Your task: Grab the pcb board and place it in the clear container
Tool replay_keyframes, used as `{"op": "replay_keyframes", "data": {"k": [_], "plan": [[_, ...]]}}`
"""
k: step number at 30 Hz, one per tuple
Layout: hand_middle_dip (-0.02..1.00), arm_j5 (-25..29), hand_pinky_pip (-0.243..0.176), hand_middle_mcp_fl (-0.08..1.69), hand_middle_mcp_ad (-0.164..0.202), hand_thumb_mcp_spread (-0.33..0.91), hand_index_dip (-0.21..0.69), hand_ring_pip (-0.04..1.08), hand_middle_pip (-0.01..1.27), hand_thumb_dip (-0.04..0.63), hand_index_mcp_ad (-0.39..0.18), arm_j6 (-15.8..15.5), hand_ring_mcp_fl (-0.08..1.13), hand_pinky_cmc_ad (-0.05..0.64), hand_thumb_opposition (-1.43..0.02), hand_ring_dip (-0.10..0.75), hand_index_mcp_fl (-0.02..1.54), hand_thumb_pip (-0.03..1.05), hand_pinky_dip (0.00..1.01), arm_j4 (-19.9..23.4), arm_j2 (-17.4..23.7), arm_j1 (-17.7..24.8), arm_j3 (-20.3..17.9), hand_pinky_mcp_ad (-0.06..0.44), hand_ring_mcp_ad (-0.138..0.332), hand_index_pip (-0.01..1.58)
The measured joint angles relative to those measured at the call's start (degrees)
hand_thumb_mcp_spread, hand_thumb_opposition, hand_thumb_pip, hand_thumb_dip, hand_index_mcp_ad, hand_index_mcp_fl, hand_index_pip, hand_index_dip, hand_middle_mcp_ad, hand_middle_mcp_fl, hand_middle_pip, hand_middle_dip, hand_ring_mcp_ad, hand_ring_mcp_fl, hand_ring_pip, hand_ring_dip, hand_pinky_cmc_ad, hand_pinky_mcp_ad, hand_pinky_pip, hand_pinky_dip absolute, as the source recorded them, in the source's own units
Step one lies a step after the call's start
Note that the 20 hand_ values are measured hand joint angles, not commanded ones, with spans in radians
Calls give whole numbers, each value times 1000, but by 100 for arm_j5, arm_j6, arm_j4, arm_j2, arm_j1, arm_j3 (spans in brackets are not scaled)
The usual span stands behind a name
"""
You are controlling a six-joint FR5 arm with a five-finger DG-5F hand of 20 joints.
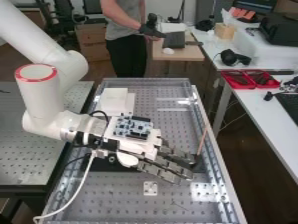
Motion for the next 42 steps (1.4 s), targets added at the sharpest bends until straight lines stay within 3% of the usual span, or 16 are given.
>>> {"op": "replay_keyframes", "data": {"k": [32, 42], "plan": [[122, -191, -91, 38, -31, 677, 244, 86, 140, 209, -239, -146, 31, 314, -848, -17, 578, 374, 187, -251, -212, -86, 242, 136, 157, 1140], [122, -211, -91, 40, -28, 679, 239, 86, 140, 216, -253, -84, 30, 316, -878, -17, 658, 368, 187, -156, -225, -103, 232, 136, 157, 1175]]}}
